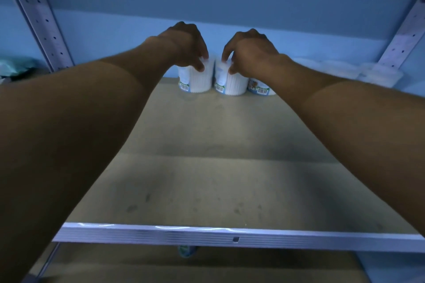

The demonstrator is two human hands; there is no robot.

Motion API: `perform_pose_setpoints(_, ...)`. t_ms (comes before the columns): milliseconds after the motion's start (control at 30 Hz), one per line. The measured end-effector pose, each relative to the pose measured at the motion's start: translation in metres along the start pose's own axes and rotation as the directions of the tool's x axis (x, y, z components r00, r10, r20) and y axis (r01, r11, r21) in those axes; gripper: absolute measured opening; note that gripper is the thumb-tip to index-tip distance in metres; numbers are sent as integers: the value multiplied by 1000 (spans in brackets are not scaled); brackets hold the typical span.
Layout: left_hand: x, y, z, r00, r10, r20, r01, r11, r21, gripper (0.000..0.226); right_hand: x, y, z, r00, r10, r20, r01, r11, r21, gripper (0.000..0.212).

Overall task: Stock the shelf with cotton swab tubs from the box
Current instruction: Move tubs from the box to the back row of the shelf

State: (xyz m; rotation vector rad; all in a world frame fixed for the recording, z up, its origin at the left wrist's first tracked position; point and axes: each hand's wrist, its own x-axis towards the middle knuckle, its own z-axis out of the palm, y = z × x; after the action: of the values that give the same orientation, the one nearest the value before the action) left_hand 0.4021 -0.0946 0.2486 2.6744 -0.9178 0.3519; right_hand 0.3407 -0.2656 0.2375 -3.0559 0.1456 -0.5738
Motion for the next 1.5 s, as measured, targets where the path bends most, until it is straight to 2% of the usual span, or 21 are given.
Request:
perform_pose_setpoints(167,6,-1,6,1000,-20,-21,19,1000,-23,35,2,-2,2,999,32,-21,-32,999,6,34)
perform_pose_setpoints(300,8,-1,6,1000,-21,3,21,1000,-8,36,3,-6,-4,997,80,21,-80,997,12,37)
perform_pose_setpoints(433,7,0,8,1000,-15,6,15,1000,16,37,-1,-5,0,994,112,-13,-110,990,84,37)
perform_pose_setpoints(500,4,2,11,1000,2,4,-2,999,32,41,-4,-4,5,993,116,-31,-112,986,121,37)
perform_pose_setpoints(633,-3,8,11,994,-2,110,-6,998,69,60,-15,1,1,992,124,15,-124,961,249,51)
perform_pose_setpoints(733,-12,11,3,994,-13,112,8,999,50,63,-26,3,-12,996,87,-2,-82,946,312,56)
perform_pose_setpoints(867,-31,21,-14,997,21,77,-22,1000,2,59,-49,3,-31,999,36,11,-37,952,303,53)
perform_pose_setpoints(1167,-98,51,-57,994,45,96,-40,998,-47,54,-115,-8,-70,999,-27,46,13,957,289,50)
perform_pose_setpoints(1300,-130,63,-77,992,46,118,-41,998,-50,53,-141,-19,-89,997,-17,69,-5,954,299,49)
perform_pose_setpoints(1500,-170,75,-98,989,110,96,-112,994,16,53,-181,-36,-110,997,-74,3,70,946,317,46)
